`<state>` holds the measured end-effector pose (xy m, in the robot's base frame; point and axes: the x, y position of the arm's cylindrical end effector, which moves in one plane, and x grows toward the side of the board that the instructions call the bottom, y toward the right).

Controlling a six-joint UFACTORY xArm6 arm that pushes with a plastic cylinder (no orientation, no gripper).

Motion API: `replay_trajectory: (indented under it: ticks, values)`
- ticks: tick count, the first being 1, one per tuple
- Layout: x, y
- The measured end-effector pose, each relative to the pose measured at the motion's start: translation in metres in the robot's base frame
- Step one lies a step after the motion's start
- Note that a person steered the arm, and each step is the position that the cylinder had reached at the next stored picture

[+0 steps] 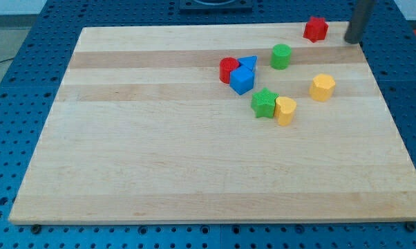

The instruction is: Push the blue cube into the green star

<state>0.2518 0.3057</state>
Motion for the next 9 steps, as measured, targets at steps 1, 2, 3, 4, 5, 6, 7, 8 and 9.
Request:
replay_trajectory:
  ticks: [1,2,3,4,5,6,7,8,9]
  values:
    - [0.001,0.039]
    - [0.003,0.036]
    - [0.014,0.022]
    - [0.041,-0.009]
    - [0.075,-0.073]
    - [0.085,-0.149]
    - [0.085,-0.181]
    - [0.085,-0.227]
    - [0.074,-0.237]
